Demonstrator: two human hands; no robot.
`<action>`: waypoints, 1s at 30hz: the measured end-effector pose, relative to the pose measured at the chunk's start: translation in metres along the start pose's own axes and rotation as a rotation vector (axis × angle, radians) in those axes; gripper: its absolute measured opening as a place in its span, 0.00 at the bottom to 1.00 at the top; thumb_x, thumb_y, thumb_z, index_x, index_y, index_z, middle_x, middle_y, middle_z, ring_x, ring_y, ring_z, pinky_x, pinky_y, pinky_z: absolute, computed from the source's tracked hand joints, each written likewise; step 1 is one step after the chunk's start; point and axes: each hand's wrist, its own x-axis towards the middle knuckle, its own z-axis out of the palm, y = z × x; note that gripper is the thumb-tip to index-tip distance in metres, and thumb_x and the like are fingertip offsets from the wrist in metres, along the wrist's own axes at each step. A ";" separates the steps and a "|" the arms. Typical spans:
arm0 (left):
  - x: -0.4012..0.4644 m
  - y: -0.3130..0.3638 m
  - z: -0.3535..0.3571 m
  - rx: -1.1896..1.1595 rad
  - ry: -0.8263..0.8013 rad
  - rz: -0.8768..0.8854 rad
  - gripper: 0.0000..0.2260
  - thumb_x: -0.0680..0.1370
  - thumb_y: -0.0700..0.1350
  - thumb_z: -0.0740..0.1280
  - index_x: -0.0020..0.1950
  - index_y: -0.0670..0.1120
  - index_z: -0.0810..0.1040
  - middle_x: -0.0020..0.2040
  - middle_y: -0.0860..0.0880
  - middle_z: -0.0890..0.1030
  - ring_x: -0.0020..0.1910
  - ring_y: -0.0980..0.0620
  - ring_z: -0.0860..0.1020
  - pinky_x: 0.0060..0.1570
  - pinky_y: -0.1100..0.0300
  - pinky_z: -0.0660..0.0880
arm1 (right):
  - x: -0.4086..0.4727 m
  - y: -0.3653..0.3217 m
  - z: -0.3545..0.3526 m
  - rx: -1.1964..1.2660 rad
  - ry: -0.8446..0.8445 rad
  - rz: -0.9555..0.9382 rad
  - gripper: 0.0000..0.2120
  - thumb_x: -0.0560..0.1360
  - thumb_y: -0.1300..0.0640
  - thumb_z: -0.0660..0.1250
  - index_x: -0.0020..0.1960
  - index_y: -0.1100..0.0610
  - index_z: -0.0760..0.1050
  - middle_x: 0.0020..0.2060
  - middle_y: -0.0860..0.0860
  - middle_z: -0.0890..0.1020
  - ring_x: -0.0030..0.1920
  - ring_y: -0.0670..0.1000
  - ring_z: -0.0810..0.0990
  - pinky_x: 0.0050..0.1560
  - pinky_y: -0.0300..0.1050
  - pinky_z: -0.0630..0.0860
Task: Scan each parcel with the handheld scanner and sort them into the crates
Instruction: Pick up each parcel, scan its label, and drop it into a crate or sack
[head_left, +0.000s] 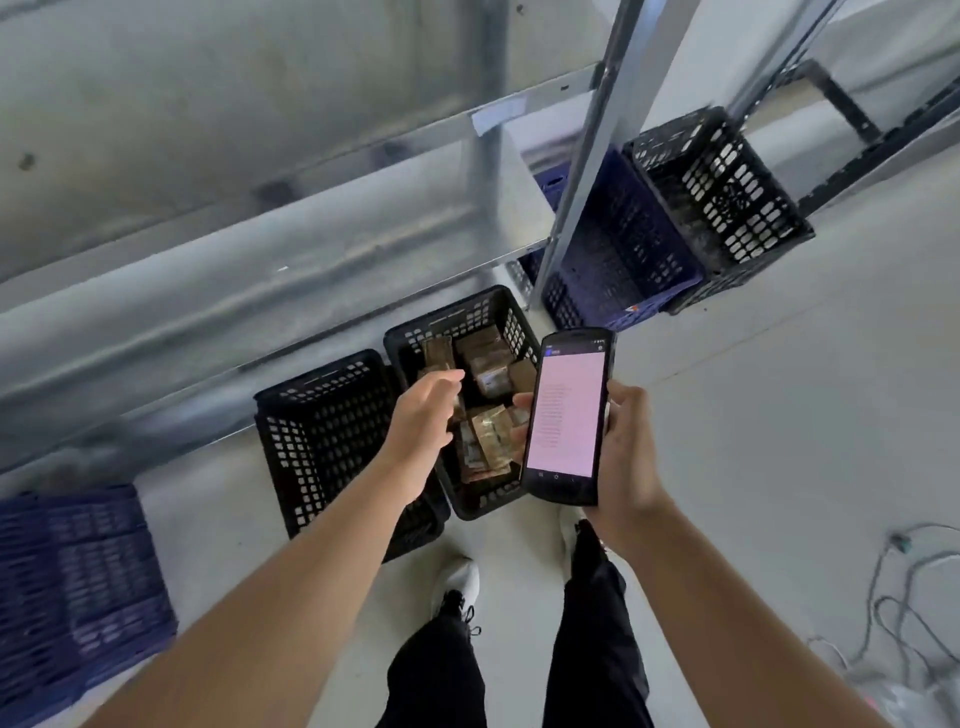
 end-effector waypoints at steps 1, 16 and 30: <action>0.014 -0.006 0.010 -0.004 0.024 -0.020 0.16 0.86 0.50 0.62 0.72 0.52 0.79 0.70 0.50 0.76 0.72 0.44 0.72 0.74 0.40 0.70 | 0.018 0.001 -0.010 -0.003 -0.012 0.031 0.34 0.83 0.45 0.46 0.66 0.71 0.77 0.49 0.65 0.82 0.46 0.61 0.79 0.42 0.50 0.77; 0.200 -0.137 0.134 -0.123 0.346 -0.317 0.09 0.84 0.48 0.63 0.61 0.56 0.81 0.55 0.59 0.79 0.55 0.56 0.77 0.70 0.45 0.74 | 0.245 0.068 -0.158 -0.170 -0.005 0.313 0.32 0.85 0.42 0.47 0.67 0.63 0.79 0.55 0.68 0.85 0.46 0.61 0.84 0.51 0.56 0.79; 0.360 -0.330 0.191 0.361 0.537 -0.503 0.44 0.73 0.54 0.80 0.84 0.58 0.59 0.79 0.40 0.58 0.74 0.34 0.66 0.67 0.42 0.73 | 0.359 0.216 -0.240 -0.340 -0.081 0.321 0.32 0.76 0.37 0.49 0.54 0.54 0.86 0.49 0.60 0.87 0.46 0.58 0.82 0.49 0.53 0.78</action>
